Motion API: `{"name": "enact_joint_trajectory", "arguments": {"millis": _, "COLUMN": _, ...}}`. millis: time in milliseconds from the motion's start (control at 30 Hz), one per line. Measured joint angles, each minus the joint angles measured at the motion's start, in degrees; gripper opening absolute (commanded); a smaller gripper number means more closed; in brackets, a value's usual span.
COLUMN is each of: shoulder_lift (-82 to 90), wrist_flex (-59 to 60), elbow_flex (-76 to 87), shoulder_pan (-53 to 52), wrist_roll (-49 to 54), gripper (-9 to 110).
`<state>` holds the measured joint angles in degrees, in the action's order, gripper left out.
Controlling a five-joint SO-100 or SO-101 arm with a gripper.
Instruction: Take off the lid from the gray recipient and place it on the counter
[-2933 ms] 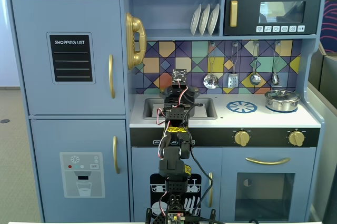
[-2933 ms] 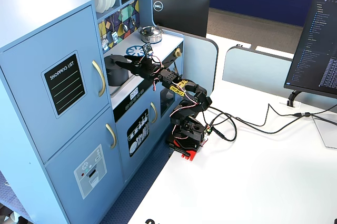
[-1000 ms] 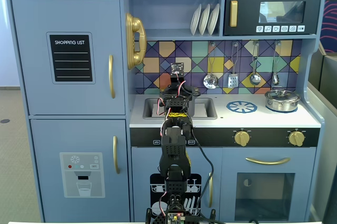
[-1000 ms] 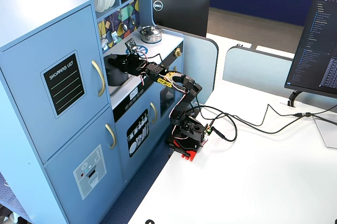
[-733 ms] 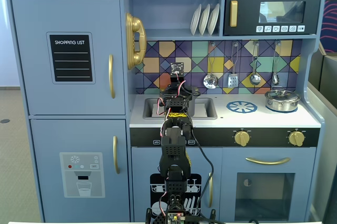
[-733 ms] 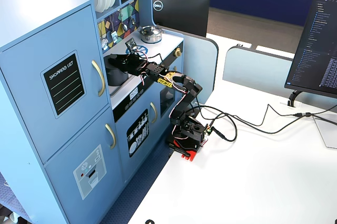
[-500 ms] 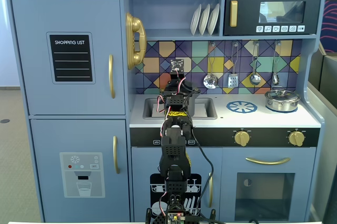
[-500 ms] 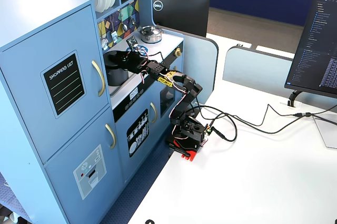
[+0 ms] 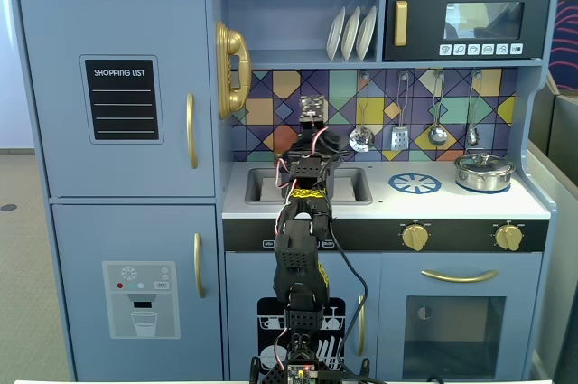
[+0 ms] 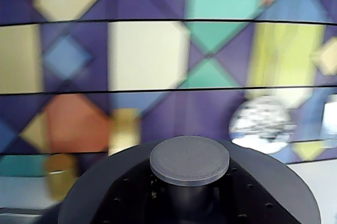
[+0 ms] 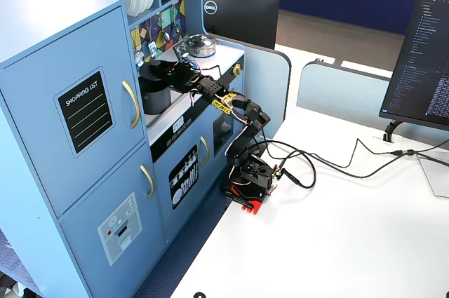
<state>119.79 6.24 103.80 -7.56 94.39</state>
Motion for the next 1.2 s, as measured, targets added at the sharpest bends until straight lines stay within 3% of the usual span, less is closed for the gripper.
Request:
{"name": "enact_joint_trajectory", "arguments": {"millis": 633, "shoulder_lift": 2.3, "wrist_flex": 1.2, "elbow_flex": 0.4, "shoulder_pan": -20.3, "wrist_roll": -2.9, "gripper": 0}}
{"name": "enact_joint_trajectory", "arguments": {"millis": 1200, "shoulder_lift": -5.5, "wrist_flex": -11.4, "elbow_flex": 9.2, "shoulder_pan": -25.0, "wrist_roll": -2.9, "gripper": 0}}
